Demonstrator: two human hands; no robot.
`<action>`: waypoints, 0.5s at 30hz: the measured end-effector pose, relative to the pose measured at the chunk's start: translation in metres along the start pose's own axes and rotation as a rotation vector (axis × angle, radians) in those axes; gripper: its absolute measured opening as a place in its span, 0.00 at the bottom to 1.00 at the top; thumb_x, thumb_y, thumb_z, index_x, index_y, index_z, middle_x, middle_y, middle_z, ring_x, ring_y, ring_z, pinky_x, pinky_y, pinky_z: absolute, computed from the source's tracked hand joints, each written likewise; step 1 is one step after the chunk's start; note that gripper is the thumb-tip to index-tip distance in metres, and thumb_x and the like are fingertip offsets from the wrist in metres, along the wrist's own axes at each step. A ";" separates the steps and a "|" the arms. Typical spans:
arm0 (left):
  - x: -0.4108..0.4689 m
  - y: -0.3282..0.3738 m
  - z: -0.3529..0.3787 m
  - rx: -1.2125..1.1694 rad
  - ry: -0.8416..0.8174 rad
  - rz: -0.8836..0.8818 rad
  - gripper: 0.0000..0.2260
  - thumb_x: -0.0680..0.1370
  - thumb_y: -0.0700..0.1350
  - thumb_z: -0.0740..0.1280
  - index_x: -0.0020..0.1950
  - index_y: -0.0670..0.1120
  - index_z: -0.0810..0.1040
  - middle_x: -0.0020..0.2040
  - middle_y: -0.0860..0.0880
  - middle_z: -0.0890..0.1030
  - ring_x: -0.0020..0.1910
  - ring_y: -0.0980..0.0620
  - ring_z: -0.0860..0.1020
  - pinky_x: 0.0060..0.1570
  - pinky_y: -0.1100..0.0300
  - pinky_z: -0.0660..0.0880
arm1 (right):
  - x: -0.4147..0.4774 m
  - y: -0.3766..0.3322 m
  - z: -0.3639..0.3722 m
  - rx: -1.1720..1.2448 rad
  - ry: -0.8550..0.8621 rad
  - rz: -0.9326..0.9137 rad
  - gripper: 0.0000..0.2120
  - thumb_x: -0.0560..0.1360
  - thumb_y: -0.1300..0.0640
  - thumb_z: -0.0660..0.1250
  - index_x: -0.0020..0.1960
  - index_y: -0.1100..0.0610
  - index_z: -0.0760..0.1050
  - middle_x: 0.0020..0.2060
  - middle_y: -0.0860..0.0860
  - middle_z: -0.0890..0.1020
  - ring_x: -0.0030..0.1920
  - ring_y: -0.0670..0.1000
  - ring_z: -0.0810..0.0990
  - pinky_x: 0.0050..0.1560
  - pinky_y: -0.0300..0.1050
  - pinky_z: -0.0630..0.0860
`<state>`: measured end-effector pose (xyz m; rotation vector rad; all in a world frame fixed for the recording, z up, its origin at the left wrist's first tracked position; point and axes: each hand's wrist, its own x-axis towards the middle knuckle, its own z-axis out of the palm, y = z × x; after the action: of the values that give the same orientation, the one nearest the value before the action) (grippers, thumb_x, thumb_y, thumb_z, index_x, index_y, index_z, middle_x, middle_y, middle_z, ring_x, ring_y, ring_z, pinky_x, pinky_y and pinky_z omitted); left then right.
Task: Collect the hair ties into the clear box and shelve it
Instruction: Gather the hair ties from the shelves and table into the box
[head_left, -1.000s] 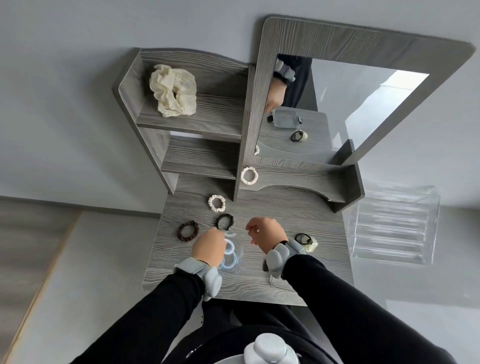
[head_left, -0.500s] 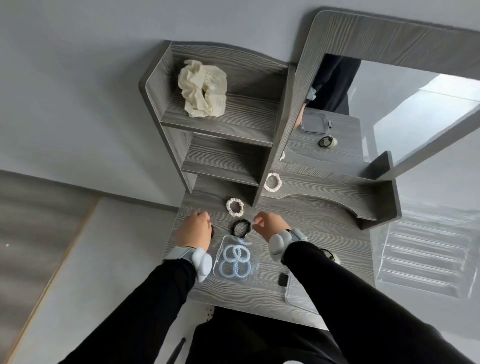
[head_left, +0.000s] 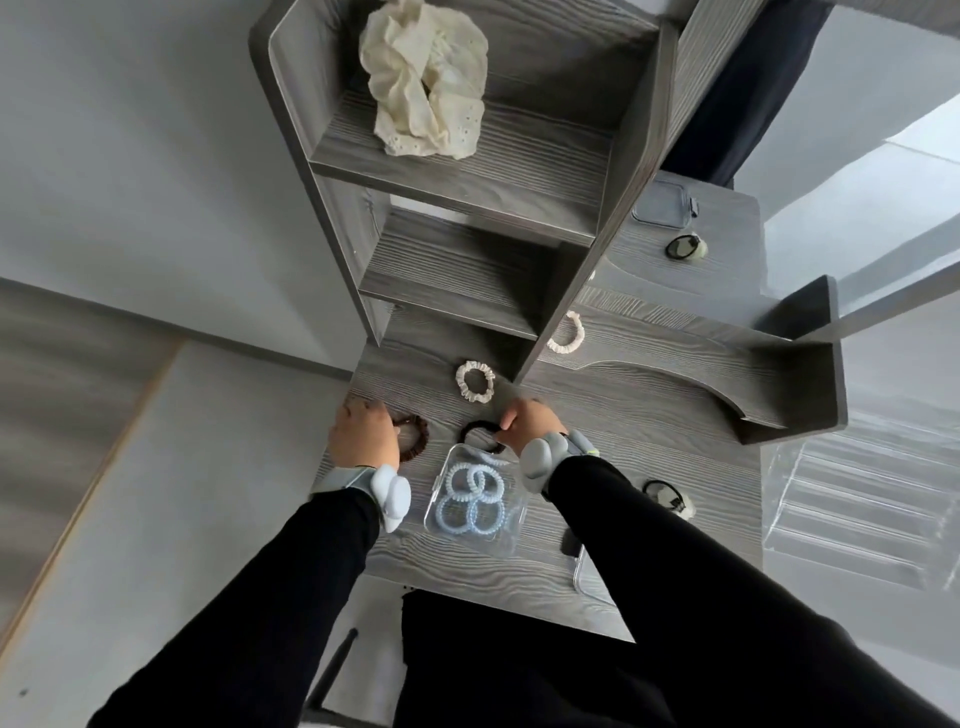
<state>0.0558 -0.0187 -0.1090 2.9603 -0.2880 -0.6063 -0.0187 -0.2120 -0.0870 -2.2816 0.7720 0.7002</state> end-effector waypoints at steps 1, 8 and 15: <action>-0.001 0.000 0.000 -0.009 -0.007 0.010 0.14 0.77 0.47 0.67 0.57 0.40 0.75 0.59 0.40 0.75 0.61 0.41 0.73 0.54 0.49 0.74 | -0.002 0.000 0.000 0.023 0.031 0.004 0.10 0.73 0.61 0.66 0.55 0.60 0.76 0.56 0.61 0.80 0.55 0.60 0.79 0.46 0.43 0.71; -0.018 0.007 -0.015 -0.167 0.061 0.112 0.09 0.78 0.44 0.65 0.54 0.40 0.76 0.51 0.39 0.81 0.51 0.40 0.78 0.44 0.50 0.73 | -0.034 0.001 -0.009 0.226 0.362 -0.161 0.05 0.73 0.62 0.66 0.48 0.60 0.75 0.42 0.56 0.83 0.44 0.58 0.81 0.41 0.47 0.75; -0.039 0.012 -0.036 -0.350 0.172 0.211 0.06 0.78 0.39 0.64 0.52 0.39 0.79 0.51 0.39 0.82 0.50 0.39 0.78 0.47 0.48 0.74 | -0.081 -0.003 -0.009 0.388 0.529 -0.327 0.03 0.74 0.61 0.67 0.47 0.56 0.74 0.38 0.48 0.80 0.38 0.52 0.81 0.41 0.47 0.79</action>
<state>0.0333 -0.0199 -0.0595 2.5812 -0.4231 -0.3336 -0.0700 -0.1891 -0.0276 -2.1626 0.6661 -0.2034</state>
